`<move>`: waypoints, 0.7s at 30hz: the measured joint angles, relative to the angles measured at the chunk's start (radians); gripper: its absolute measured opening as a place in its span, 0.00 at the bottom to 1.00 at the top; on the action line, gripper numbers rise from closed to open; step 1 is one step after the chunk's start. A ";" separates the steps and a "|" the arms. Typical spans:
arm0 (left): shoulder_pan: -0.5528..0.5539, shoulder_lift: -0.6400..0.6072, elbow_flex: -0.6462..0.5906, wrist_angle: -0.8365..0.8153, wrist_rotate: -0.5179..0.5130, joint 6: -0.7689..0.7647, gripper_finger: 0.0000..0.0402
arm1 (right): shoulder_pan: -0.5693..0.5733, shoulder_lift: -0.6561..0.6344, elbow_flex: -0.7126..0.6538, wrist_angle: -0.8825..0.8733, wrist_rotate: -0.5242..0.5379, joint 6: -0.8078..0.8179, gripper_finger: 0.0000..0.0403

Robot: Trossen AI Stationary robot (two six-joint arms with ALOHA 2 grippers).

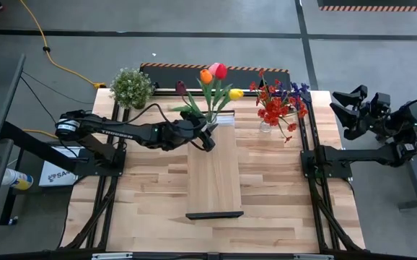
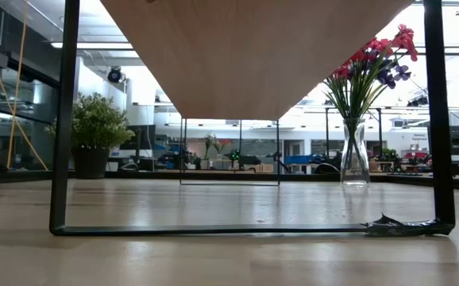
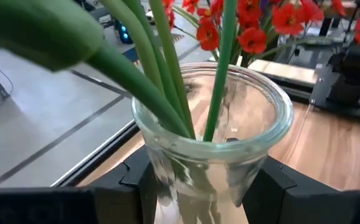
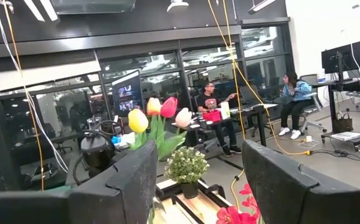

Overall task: Pick and place flowers into a vace then onto a shelf
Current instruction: Put the left transparent vase with flowers on the shelf

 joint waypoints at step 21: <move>0.000 0.000 -0.036 0.041 0.013 -0.011 0.70 | 0.000 0.000 0.000 0.000 0.000 0.002 0.55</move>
